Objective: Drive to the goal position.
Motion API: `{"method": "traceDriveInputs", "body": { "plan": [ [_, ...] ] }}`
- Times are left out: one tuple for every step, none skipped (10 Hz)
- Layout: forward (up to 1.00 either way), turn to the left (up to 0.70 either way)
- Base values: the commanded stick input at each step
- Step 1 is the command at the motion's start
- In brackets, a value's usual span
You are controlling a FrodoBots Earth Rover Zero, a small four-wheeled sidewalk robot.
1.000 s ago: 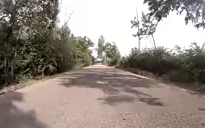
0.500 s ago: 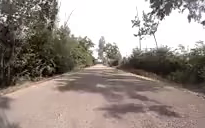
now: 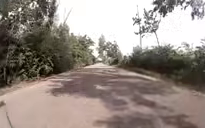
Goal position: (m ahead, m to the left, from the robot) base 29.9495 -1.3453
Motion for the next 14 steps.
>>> {"method": "traceDriveInputs", "body": {
  "plan": [
    [0.70, 0.00],
    [0.70, 0.00],
    [0.70, 0.00],
    [0.70, 0.00],
    [0.70, 0.00],
    [0.70, 0.00],
    [0.70, 0.00],
    [0.70, 0.00],
    [0.70, 0.00],
    [0.70, 0.00],
    [0.70, 0.00],
    [0.70, 0.00],
    [0.70, 0.00],
    [0.70, 0.00]
  ]
}}
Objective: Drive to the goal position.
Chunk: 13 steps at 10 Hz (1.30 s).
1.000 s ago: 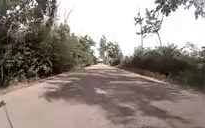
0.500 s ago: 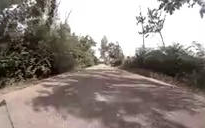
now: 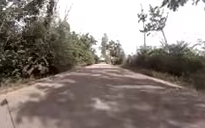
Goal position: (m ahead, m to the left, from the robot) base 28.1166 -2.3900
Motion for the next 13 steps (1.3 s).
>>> {"method": "traceDriveInputs", "body": {
  "plan": [
    [0.70, 0.00],
    [0.70, 0.00],
    [0.70, 0.00],
    [0.70, 0.00],
    [0.70, 0.00],
    [0.70, 0.00],
    [0.70, 0.00],
    [0.70, 0.00],
    [0.70, 0.00],
    [0.70, 0.00],
    [0.70, 0.00],
    [0.70, 0.00],
    [0.70, 0.00]
  ]
}}
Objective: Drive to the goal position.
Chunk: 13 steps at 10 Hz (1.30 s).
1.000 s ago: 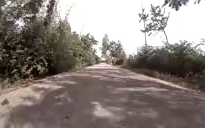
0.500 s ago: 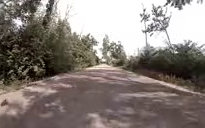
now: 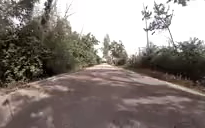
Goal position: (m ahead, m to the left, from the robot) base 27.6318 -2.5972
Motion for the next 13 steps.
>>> {"method": "traceDriveInputs", "body": {
  "plan": [
    [0.70, 0.00],
    [0.70, 0.00],
    [0.70, 0.00],
    [0.70, -0.25],
    [0.70, -0.33],
    [0.70, -0.22],
    [0.70, -0.04],
    [0.70, 0.00],
    [0.70, 0.00],
    [0.70, 0.00],
    [0.70, 0.00],
    [0.70, 0.00],
    [0.70, 0.00]
  ]
}}
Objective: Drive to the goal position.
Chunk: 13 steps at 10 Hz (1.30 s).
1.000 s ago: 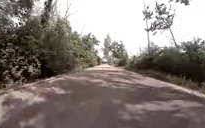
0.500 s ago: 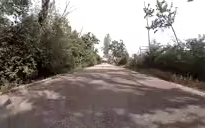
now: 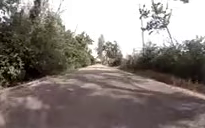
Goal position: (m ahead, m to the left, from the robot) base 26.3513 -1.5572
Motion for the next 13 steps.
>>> {"method": "traceDriveInputs", "body": {
  "plan": [
    [0.70, 0.00],
    [0.70, 0.00],
    [0.70, 0.00],
    [0.70, 0.00],
    [0.70, 0.00],
    [0.70, 0.00],
    [0.70, 0.00],
    [0.70, 0.00],
    [0.70, -0.03],
    [0.70, -0.34],
    [0.70, -0.32],
    [0.70, -0.11],
    [0.70, 0.00]
  ]
}}
